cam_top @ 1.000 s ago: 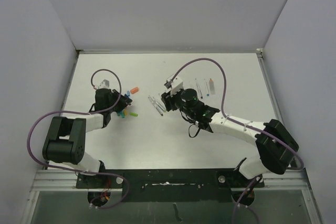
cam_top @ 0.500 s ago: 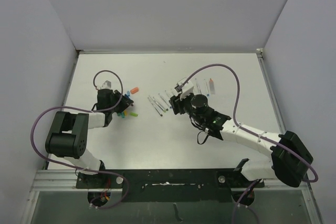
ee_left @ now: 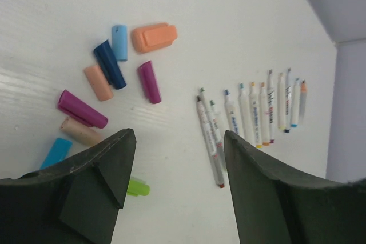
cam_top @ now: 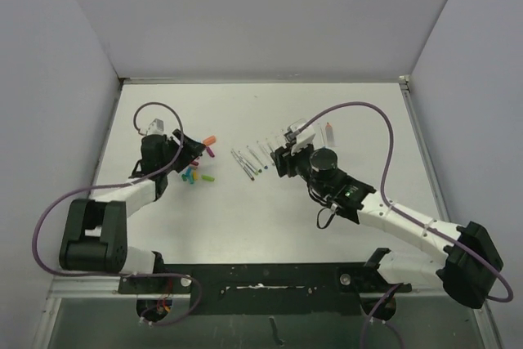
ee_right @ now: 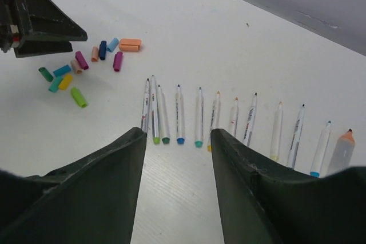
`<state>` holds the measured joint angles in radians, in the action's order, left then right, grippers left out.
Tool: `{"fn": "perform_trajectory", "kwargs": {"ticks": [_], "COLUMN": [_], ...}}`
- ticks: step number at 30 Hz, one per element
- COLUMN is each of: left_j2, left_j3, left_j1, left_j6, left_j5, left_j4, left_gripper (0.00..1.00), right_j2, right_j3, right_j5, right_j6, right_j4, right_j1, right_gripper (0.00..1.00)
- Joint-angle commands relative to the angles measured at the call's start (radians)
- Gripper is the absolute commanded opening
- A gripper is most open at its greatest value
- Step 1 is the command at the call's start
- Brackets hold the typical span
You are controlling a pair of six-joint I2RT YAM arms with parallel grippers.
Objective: Open the pen caps
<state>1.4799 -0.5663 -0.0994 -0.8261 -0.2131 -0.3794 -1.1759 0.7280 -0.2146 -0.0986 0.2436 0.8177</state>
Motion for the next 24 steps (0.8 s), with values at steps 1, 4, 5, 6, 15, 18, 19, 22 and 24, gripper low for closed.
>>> {"fn": "perform_trajectory", "kwargs": {"ticks": [1, 4, 5, 6, 15, 18, 19, 22, 24], "left_j2": [-0.258, -0.446, -0.511, -0.568, -1.022, -1.111, -1.134, -1.200, -1.239], "left_j3": [-0.021, -0.030, -0.034, -0.038, -0.015, -0.053, -0.063, -0.070, -0.074], "left_j1": [0.020, 0.020, 0.020, 0.021, 0.020, 0.019, 0.019, 0.020, 0.020], "left_j6": [0.022, 0.055, 0.065, 0.076, 0.125, 0.151, 0.155, 0.153, 0.133], "left_j5": [0.027, 0.066, 0.076, 0.091, 0.192, 0.243, 0.258, 0.288, 0.329], "left_j4": [0.094, 0.237, 0.288, 0.342, 0.675, 0.754, 0.775, 0.814, 0.852], "left_gripper": [0.67, 0.96, 0.98, 0.98, 0.98, 0.98, 0.98, 0.98, 0.98], "right_j2": [0.111, 0.163, 0.179, 0.195, 0.403, 0.502, 0.535, 0.640, 0.709], "right_j3": [0.010, 0.045, 0.062, 0.072, 0.131, 0.131, 0.129, 0.125, 0.125], "right_j5": [-0.070, -0.162, -0.194, -0.237, -0.588, -0.706, -0.724, -0.772, -0.798], "right_j6": [-0.057, -0.126, -0.147, -0.167, -0.449, -0.579, -0.594, -0.656, -0.688], "right_j4": [-0.057, -0.201, -0.252, -0.318, -0.738, -0.871, -0.898, -0.987, -1.039], "right_j1": [-0.005, -0.006, -0.006, -0.006, -0.011, -0.011, -0.011, -0.011, -0.010], "right_gripper": [0.52, 0.66, 0.73, 0.78, 0.98, 0.98, 0.98, 0.98, 0.98]}}
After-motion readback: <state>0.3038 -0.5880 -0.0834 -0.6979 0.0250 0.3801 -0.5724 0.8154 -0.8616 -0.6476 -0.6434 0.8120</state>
